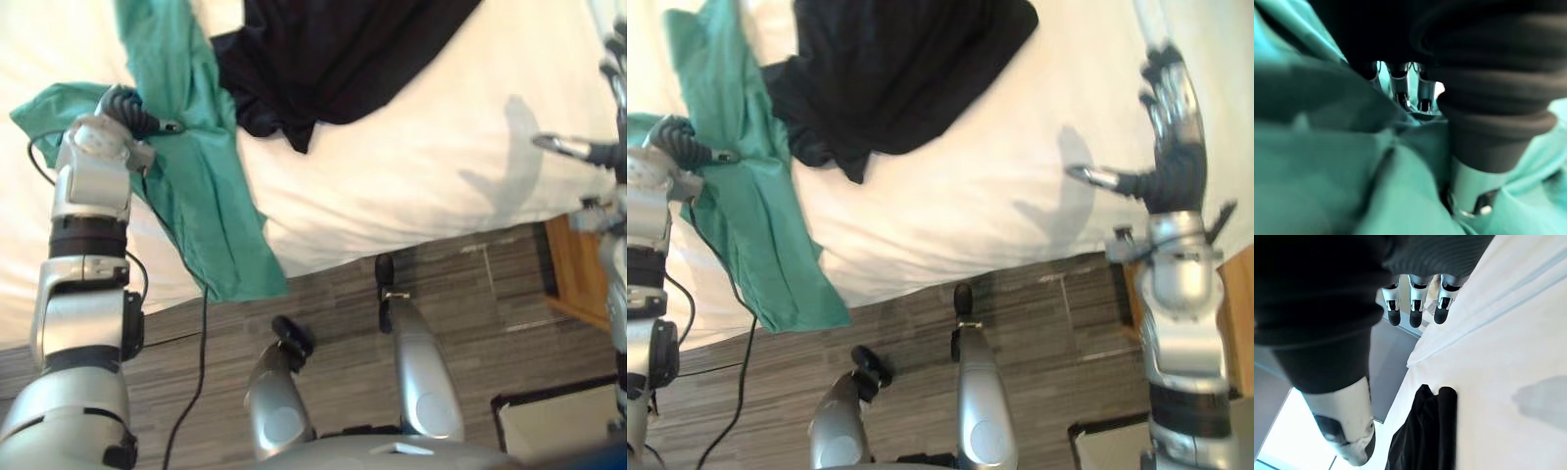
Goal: Tidy the bed and pick cloth on bed and put in laundry
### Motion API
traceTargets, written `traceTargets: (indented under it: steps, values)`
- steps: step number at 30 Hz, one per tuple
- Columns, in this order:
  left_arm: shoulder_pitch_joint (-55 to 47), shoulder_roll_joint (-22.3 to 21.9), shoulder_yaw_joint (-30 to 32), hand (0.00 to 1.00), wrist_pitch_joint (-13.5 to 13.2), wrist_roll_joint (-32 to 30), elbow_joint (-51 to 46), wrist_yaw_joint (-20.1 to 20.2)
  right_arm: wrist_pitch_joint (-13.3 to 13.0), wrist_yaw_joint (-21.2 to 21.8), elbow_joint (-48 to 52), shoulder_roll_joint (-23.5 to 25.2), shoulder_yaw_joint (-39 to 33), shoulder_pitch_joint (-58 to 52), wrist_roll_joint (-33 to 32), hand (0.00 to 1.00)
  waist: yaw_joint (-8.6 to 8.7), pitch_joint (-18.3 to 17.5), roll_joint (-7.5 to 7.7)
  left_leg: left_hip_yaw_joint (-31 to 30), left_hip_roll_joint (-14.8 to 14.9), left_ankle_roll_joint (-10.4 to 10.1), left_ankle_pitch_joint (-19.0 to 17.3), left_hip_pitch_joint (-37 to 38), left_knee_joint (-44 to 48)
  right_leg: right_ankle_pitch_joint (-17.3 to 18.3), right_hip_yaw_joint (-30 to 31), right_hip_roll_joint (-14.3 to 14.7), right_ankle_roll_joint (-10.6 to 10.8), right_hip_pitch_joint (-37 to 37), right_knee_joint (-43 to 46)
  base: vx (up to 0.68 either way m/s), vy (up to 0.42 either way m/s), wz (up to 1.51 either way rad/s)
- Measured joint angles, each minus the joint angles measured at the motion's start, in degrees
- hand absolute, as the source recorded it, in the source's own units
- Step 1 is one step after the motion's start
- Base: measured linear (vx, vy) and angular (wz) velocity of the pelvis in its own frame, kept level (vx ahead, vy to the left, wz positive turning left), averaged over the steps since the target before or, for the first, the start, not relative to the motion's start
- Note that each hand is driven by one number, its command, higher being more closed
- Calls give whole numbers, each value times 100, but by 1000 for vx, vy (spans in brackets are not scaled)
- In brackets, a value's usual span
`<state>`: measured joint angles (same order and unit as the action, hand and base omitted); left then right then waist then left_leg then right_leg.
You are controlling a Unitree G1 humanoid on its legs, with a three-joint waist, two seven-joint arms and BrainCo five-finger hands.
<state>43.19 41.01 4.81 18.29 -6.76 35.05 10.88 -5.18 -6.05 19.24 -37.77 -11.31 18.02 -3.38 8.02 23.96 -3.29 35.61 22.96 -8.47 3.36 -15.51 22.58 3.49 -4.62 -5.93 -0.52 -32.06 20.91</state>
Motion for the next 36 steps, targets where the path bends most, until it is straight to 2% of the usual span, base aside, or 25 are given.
traceTargets:
  steps: [2, 3, 6, 8, 11, 12, 16, 17, 20, 22, 24, 28, 32, 36]
  values:
    - [-733, -263, -1, 100, -715, 628, -48, 4, 219, -16, 364, -98, 167, -39, 371, 0, 12, -22, -30, -6, -7, 74, -27, 40, -70, 8, -181, -42, 11, 328, 28, 121, 37, 3]
    - [-1164, -390, -3, 100, -1088, 860, -253, 20, 325, -49, 624, -168, 271, -35, 672, 0, -43, -40, -39, 36, -54, 244, 0, 52, -128, 97, -253, -57, 116, 385, 140, 78, 89, 1]
    - [-1783, -608, -127, 100, -1606, 1089, -915, 281, 495, -152, 1003, -167, 411, -23, 1274, 0, -87, -85, -26, -188, -292, 258, -132, 72, -231, 209, -403, -269, 262, 411, 236, 60, 111, 37]
    - [-2280, -777, -263, 100, -1863, 1256, -1479, 674, 809, -275, 975, -166, 768, 293, 1857, 0, -237, -94, -42, -312, -407, 288, -285, 48, -349, 240, -565, -380, 311, 484, 194, 32, 104, 48]
    - [-3002, -1053, -298, 100, -1930, 1289, -2123, 1035, 1173, -326, 700, -166, 1057, 744, 2527, 0, -321, -101, -53, -557, -484, 298, -335, 40, -472, 246, -796, -446, 320, 679, 108, 31, 67, 42]
    - [-3385, -1161, -354, 100, -1978, 1289, -2386, 1209, 1364, -324, 516, -171, 1104, 976, 2813, 0, -431, -109, -49, -693, -510, 299, -336, 47, -527, 246, -896, -464, 321, 757, 94, 31, 15, 46]
    - [-4055, -1242, -468, 100, -1992, 1288, -2579, 1673, 1658, -303, -203, -406, 1418, 1723, 3183, 0, -604, -150, -79, -964, -611, 297, -335, -17, -767, 257, -1043, -494, 339, 762, 50, -3, 5, 26]
    - [-4314, -1262, -491, 100, -1925, 1258, -2428, 1845, 1744, -295, -594, -560, 1558, 1988, 3185, 0, -609, -152, -84, -1074, -644, 295, -333, -82, -856, 257, -1087, -493, 339, 759, -22, -27, 15, 37]
    - [-4767, -1392, -756, 100, -1452, 859, -1064, 2003, 1892, -256, -1536, -866, 1720, 2410, 3176, 0, -680, -146, -74, -1235, -696, 292, -331, -216, -1048, 237, -1199, -473, 362, 754, -224, -27, 21, 29]
    - [-5063, -1407, -806, 100, -1389, 728, -421, 2001, 1983, -243, -2043, -1113, 1767, 2576, 3164, 0, -810, -139, -62, -1278, -698, 288, -329, -322, -1072, 162, -1206, -440, 394, 740, -363, -35, 33, 16]
    - [-5341, -1402, -648, 100, -1570, 729, 0, 1978, 2055, -174, -2566, -1301, 1983, 2905, 3166, 0, -1011, -124, -37, -1297, -721, 226, -280, -383, -1170, 14, -1212, -411, 394, 734, -567, -58, 55, 5]
    - [-5335, -1401, -477, 100, -1990, 720, 448, 1693, 2177, -85, -3092, -1327, 2280, 3411, 3165, 0, -1079, -100, 3, -1496, -762, 204, -209, -748, -1208, -199, -1354, -408, 378, 594, -804, -77, 46, 18]
    - [-5232, -1398, -320, 100, -2228, 591, 685, 1383, 2359, 84, -3866, -1455, 2554, 3785, 2968, 0, -1216, -10, 145, -1561, -846, 212, -2, -999, -1409, -389, -1343, -429, 345, 303, -914, -118, 50, 9]
    - [-5118, -1468, -197, 100, -2318, 567, 878, 1142, 2429, 112, -4134, -1456, 2568, 3831, 2654, 0, -1254, 2, 128, -1535, -907, 219, 224, -1238, -1639, -471, -1326, -452, 320, -89, -863, -100, 10, 0]
